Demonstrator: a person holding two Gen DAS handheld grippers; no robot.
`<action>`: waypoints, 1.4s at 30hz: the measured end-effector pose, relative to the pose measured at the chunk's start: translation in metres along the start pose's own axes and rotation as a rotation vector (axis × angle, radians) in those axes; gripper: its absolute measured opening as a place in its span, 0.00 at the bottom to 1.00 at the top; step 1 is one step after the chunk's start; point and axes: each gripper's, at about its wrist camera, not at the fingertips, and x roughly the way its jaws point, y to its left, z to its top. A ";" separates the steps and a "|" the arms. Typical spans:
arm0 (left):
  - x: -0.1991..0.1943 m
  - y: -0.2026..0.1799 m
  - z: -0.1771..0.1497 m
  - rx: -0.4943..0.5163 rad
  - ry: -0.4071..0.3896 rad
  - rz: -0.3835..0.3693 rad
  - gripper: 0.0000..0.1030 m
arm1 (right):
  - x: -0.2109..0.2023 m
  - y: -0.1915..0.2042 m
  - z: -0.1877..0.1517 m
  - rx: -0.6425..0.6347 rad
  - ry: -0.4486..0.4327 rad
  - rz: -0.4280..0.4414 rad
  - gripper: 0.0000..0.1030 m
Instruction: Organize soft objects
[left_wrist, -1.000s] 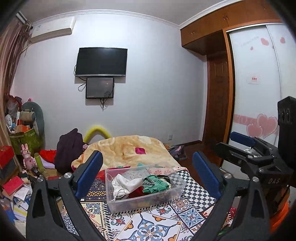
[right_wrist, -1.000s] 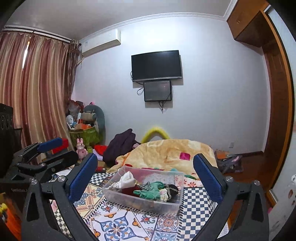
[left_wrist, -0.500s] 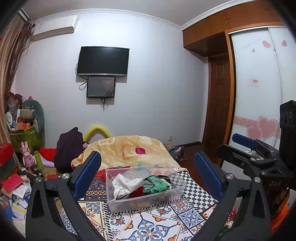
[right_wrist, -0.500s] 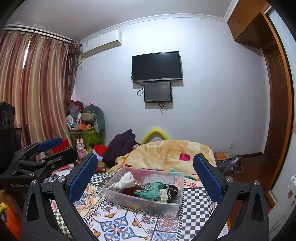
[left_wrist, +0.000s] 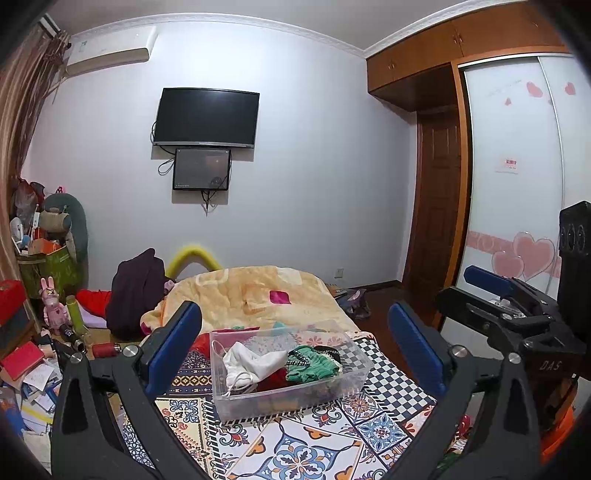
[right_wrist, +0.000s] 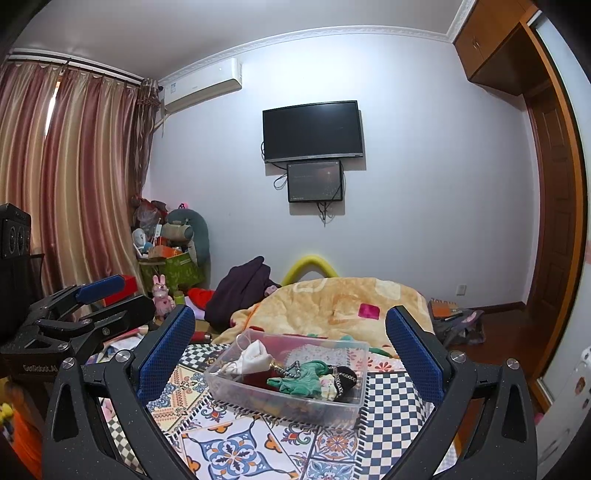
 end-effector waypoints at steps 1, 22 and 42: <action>0.000 0.000 0.000 -0.001 0.000 -0.002 1.00 | 0.000 0.000 -0.001 0.000 0.000 0.000 1.00; 0.000 0.000 -0.002 -0.011 0.001 -0.018 1.00 | 0.000 0.001 -0.001 0.002 -0.003 -0.002 1.00; 0.003 0.009 -0.003 -0.062 0.030 -0.022 1.00 | 0.000 0.000 0.000 0.008 -0.009 -0.014 1.00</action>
